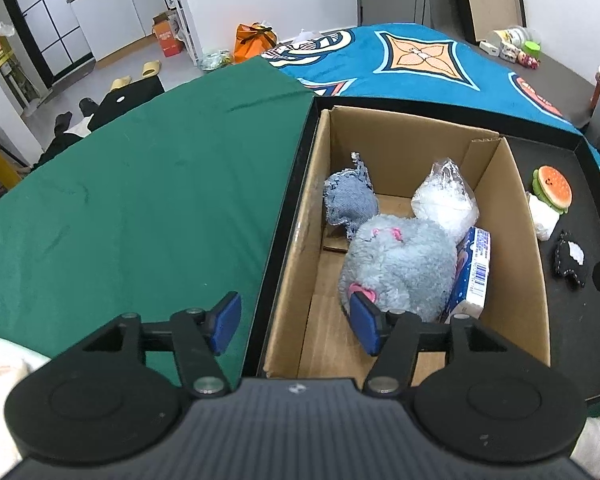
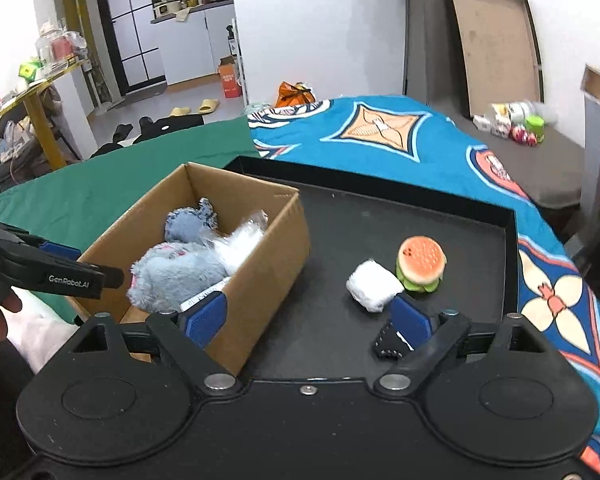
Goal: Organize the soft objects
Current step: 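Return the right tool to the tray and grasp the black felt plush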
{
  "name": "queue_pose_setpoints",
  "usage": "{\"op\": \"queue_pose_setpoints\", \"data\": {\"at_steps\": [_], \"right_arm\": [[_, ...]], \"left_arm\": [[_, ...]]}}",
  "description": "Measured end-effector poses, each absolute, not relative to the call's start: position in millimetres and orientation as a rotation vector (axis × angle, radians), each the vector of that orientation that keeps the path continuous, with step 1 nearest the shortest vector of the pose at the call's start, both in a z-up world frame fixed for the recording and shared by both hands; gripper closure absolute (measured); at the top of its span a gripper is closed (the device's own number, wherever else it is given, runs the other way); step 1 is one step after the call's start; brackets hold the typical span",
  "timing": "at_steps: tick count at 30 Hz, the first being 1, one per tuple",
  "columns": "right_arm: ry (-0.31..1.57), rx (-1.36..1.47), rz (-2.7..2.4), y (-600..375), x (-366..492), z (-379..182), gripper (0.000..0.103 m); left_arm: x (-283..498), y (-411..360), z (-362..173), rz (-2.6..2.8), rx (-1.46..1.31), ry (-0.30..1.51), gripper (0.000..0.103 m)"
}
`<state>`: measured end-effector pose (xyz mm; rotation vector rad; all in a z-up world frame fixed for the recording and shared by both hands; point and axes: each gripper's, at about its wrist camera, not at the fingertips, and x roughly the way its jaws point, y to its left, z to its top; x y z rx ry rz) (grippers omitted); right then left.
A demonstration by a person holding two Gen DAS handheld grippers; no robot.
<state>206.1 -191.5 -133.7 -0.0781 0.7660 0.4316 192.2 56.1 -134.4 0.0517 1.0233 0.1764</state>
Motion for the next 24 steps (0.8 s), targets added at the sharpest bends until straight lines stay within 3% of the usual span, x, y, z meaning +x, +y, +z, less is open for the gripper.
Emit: {"op": "queue_pose_setpoints", "data": {"at_steps": [7,19,24], "right_arm": [[0.771,-0.004,0.402,-214.8,213.4,-141.3,0.004],[0.813,0.133,0.319,-242.7,225.8,-174.2,0.004],[0.824,0.151,0.294,-246.8,230.5,-187.1,0.005]], "left_arm": [[195.9,45.5,-135.7,0.183,0.091,1.041,0.042],[203.2,34.6,-143.8,0.230,0.158,1.075,0.040],[206.6,28.8,-146.3,0.264,0.198,1.073,0.034]]}}
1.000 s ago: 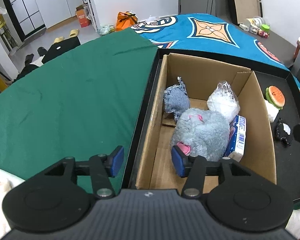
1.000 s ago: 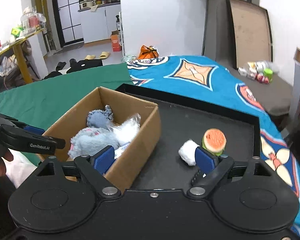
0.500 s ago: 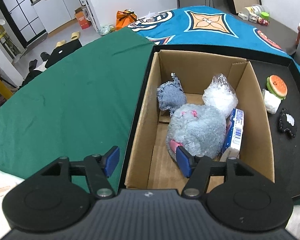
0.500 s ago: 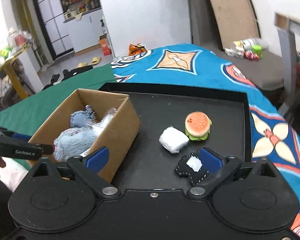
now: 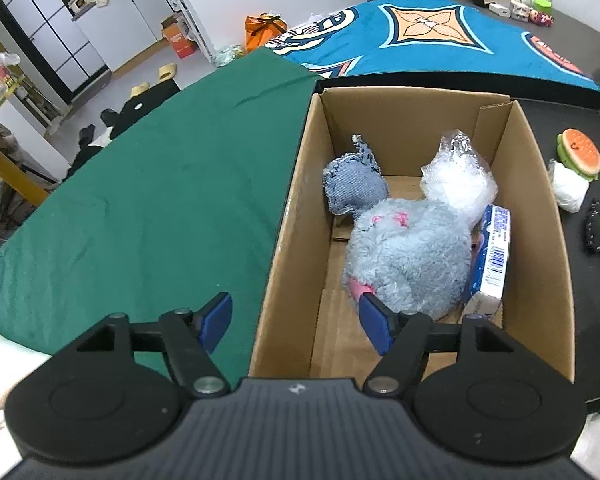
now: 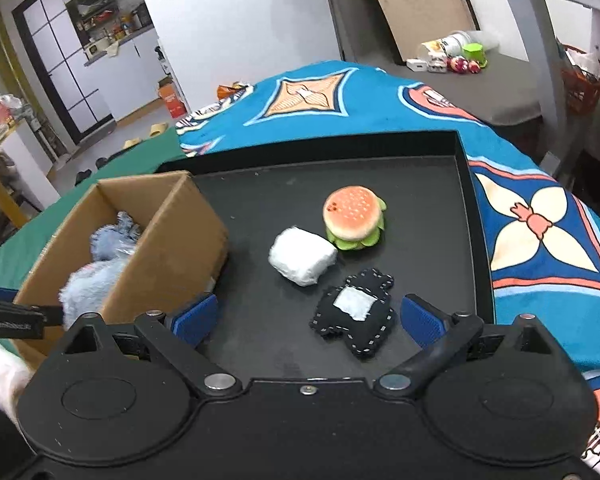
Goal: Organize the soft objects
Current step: 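Return the right tool to the tray and grasp the black felt plush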
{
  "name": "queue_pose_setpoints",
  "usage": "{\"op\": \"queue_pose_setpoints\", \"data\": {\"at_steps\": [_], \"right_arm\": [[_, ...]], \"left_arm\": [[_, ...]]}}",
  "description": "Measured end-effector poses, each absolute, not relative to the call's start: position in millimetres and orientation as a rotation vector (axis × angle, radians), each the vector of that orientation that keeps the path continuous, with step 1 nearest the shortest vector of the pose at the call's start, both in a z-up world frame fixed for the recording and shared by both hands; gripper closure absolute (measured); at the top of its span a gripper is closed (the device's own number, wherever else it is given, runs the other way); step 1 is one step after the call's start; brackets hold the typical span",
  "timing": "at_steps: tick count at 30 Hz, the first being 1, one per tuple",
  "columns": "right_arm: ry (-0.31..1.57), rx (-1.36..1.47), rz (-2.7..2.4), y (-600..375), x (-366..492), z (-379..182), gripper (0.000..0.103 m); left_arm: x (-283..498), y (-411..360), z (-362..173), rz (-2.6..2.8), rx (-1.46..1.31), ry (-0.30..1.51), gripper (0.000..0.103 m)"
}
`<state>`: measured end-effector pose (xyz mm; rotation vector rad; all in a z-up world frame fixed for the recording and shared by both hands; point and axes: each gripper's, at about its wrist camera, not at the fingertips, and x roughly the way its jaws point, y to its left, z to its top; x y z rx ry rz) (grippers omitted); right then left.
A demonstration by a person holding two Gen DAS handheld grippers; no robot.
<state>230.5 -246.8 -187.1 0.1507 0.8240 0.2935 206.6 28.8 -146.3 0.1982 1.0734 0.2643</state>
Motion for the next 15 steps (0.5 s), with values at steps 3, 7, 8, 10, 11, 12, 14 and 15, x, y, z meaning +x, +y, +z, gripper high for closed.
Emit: {"op": "queue_pose_setpoints", "data": {"at_steps": [3,7,8,10,11,12,14,15], "right_arm": [[0.837,0.143,0.287,-249.8,234.1,-195.7,0.008],[0.872,0.154,0.279,-253.7,241.8,-207.3,0.016],[0.880,0.159,0.279,-254.6,243.7,-210.0,0.017],[0.888,0.167,0.271,-256.9,246.9,-214.3,0.017],[0.887,0.168,0.267,-258.1,248.3,-216.0,0.019],[0.884,0.168,0.263,-258.8,250.1,-217.5,0.020],[0.885,0.167,0.260,-260.4,254.2,-221.6,0.026],[0.894,0.162,0.254,-260.7,257.1,-224.8,0.028]], "left_arm": [[207.6,27.0,-147.2,0.283,0.207,1.074,0.034],[208.5,22.3,-147.1,0.294,0.241,1.075,0.034],[209.1,22.0,-147.2,0.297,0.247,1.076,0.034],[209.7,20.2,-146.5,0.303,0.252,1.078,0.034],[209.8,19.8,-146.6,0.307,0.252,1.079,0.034],[210.0,19.5,-146.7,0.310,0.252,1.080,0.034],[210.8,18.1,-147.7,0.313,0.256,1.081,0.034],[210.9,17.9,-147.7,0.313,0.259,1.081,0.034]]}}
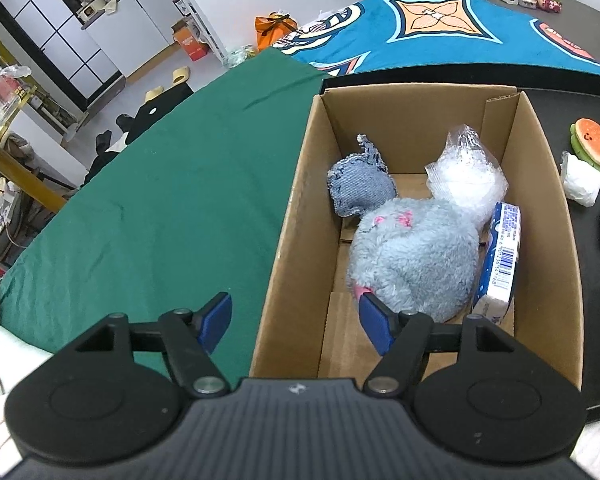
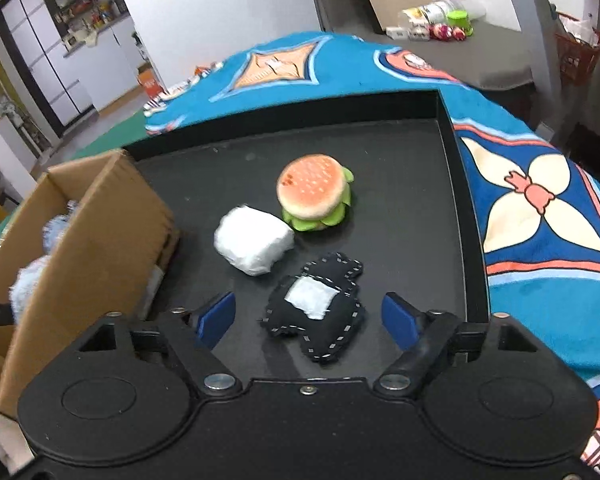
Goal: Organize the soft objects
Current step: 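Return the right tool to the tray and grasp the black felt plush, then carry the black felt plush with the right tool into the box and release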
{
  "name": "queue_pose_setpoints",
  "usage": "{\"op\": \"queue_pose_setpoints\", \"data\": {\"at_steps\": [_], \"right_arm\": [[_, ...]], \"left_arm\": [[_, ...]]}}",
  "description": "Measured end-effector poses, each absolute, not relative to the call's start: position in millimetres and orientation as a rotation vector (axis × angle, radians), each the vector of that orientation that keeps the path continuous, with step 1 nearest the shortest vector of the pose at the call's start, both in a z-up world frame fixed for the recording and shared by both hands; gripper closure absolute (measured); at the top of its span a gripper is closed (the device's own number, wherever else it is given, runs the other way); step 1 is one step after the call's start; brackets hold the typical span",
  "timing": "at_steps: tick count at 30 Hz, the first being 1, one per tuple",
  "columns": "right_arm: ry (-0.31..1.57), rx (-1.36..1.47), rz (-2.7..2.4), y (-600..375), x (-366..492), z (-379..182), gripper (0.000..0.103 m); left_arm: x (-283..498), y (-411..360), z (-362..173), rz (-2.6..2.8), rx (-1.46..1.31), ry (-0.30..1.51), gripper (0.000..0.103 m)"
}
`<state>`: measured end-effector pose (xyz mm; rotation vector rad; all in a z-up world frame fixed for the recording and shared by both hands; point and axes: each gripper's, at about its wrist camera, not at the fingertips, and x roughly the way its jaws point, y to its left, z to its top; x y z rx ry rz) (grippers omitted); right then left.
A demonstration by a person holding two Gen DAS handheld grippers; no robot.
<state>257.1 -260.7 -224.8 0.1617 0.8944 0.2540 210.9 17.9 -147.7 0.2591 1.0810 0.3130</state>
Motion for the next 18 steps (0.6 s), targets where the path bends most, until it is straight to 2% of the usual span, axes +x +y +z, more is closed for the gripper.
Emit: {"op": "queue_pose_setpoints", "data": {"at_steps": [4,7,8,9,18], "right_arm": [[0.926,0.149,0.247,-262.4,261.4,-234.0,0.065],[0.928,0.134,0.246,-262.7,259.3,-231.1,0.072],[0.930,0.139,0.243,-263.4,258.1,-229.4,0.077],[0.930,0.141,0.242,-263.5,257.5,-227.3,0.086],[0.892,0.177,0.266,-258.9,250.5,-200.2,0.086]], "left_arm": [[210.6,17.5,-147.1,0.313,0.263,1.082,0.034],[210.2,17.1,-146.4,0.311,0.262,1.080,0.034],[209.9,16.9,-146.2,0.309,0.264,1.080,0.034],[209.4,16.8,-146.0,0.308,0.265,1.078,0.034],[201.0,21.0,-140.1,0.292,0.243,1.062,0.034]]}}
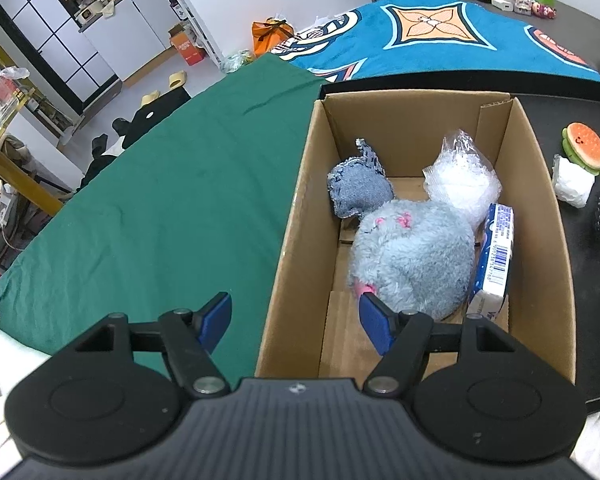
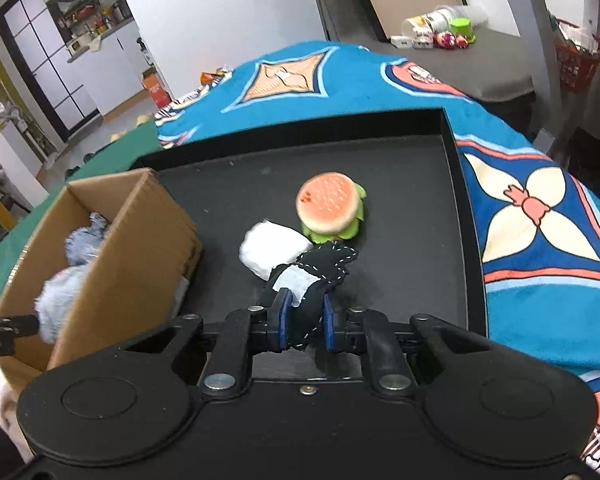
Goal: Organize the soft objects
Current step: 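Carry the black felt plush with the right tool into the box and release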
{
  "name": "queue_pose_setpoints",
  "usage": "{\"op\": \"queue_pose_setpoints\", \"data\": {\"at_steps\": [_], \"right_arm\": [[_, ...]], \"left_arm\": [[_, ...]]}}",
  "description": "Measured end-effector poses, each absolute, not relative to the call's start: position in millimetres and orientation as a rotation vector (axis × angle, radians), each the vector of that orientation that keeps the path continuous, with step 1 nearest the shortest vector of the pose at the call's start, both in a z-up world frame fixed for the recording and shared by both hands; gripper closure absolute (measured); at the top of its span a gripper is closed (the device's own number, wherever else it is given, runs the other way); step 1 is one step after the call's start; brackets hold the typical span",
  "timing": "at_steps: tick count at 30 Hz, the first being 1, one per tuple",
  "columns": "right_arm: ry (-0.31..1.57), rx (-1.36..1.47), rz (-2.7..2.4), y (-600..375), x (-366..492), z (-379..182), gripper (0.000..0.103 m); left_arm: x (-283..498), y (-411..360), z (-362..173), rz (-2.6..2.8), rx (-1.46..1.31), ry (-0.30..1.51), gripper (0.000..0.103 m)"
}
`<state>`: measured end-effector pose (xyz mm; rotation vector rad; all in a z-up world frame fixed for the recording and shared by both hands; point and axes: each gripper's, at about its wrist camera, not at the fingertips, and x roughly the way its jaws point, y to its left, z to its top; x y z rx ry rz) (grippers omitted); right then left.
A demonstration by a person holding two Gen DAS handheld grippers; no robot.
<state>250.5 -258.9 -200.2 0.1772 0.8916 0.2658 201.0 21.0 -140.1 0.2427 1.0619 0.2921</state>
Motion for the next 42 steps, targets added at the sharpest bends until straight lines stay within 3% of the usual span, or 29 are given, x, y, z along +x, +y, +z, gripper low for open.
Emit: {"op": "queue_pose_setpoints", "data": {"at_steps": [31,42], "right_arm": [[0.766,0.153,0.499,-172.4,206.8,-109.8,0.086],[0.807,0.060,0.563,-139.0,188.8,-106.0,0.086]], "left_arm": [[177.8,61.6,-133.2,0.192,0.077,1.001,0.038],[171.8,80.0,-140.7,0.171,-0.026,1.012,0.067]]}}
